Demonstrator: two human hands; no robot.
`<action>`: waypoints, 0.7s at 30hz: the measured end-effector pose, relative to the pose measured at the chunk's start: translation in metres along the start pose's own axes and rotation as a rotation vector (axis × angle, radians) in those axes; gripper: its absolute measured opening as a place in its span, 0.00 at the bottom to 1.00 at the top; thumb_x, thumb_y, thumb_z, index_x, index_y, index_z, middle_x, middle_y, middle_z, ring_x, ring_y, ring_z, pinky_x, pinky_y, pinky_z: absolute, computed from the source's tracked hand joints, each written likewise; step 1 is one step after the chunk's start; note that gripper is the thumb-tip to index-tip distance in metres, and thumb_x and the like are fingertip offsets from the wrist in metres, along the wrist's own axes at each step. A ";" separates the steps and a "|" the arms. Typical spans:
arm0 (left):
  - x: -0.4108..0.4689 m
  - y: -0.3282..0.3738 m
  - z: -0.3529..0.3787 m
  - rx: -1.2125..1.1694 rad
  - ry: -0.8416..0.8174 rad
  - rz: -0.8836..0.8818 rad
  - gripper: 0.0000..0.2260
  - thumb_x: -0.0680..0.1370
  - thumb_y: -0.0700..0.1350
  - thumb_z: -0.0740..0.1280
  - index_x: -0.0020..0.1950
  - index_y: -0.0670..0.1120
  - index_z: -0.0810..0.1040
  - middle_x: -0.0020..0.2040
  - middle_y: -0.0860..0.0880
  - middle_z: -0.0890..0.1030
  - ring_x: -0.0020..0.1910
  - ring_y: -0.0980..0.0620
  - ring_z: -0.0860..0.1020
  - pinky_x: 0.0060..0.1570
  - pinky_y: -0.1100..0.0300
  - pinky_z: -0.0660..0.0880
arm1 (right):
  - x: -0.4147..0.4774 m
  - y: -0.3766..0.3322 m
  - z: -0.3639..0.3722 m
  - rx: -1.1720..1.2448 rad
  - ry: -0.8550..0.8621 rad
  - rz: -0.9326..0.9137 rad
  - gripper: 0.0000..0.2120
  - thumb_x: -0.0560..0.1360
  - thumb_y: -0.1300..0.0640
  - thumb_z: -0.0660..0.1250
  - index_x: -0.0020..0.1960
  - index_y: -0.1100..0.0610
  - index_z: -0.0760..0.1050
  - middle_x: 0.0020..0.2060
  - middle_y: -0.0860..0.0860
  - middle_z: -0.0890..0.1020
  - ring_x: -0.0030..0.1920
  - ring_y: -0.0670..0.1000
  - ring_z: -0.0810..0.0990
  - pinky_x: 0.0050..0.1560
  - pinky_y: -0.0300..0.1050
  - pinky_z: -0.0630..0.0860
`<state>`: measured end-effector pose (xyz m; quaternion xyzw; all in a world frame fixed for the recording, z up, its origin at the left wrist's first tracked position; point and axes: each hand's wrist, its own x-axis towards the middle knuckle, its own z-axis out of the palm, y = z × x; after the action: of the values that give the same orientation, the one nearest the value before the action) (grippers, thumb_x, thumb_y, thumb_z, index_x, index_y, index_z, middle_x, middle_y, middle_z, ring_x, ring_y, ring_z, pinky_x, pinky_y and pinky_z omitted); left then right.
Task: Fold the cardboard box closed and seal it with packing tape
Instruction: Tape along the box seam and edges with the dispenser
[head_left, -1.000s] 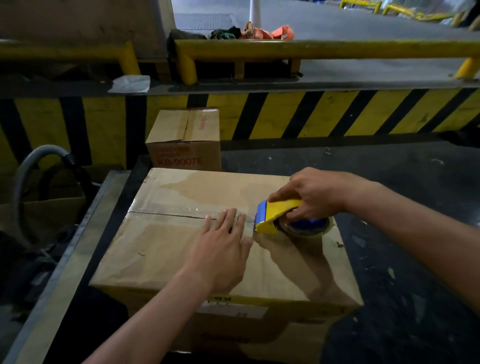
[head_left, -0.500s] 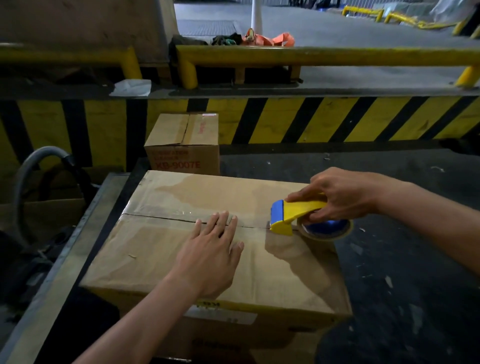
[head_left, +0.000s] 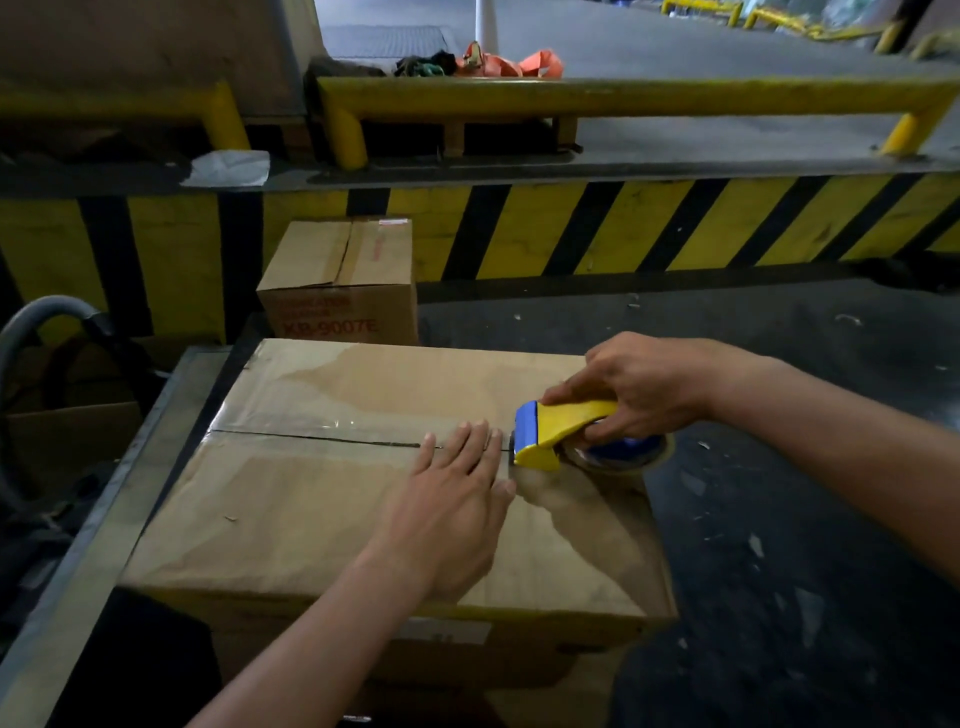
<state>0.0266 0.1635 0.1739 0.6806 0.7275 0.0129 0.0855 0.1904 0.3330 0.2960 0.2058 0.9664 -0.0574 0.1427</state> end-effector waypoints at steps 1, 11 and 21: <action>-0.001 -0.001 0.000 0.000 -0.003 0.000 0.27 0.85 0.59 0.37 0.83 0.51 0.40 0.83 0.52 0.40 0.81 0.53 0.37 0.80 0.47 0.41 | -0.003 0.003 -0.002 0.014 0.005 0.002 0.27 0.76 0.42 0.66 0.73 0.37 0.64 0.40 0.33 0.63 0.41 0.36 0.66 0.38 0.34 0.62; 0.004 0.005 -0.006 0.069 -0.061 -0.006 0.28 0.84 0.56 0.36 0.82 0.46 0.37 0.83 0.47 0.39 0.81 0.47 0.38 0.79 0.41 0.44 | -0.041 0.045 0.020 -0.030 0.018 0.104 0.29 0.74 0.37 0.64 0.72 0.29 0.58 0.46 0.40 0.68 0.45 0.43 0.69 0.41 0.38 0.65; 0.025 0.039 0.002 0.010 -0.064 0.114 0.31 0.83 0.61 0.35 0.82 0.48 0.38 0.83 0.49 0.39 0.81 0.50 0.36 0.79 0.42 0.43 | -0.038 0.048 0.029 0.003 0.050 0.113 0.28 0.75 0.39 0.65 0.73 0.31 0.60 0.46 0.41 0.68 0.46 0.43 0.70 0.44 0.38 0.67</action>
<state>0.0643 0.1908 0.1750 0.7215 0.6844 -0.0078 0.1044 0.2512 0.3569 0.2769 0.2619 0.9564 -0.0455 0.1212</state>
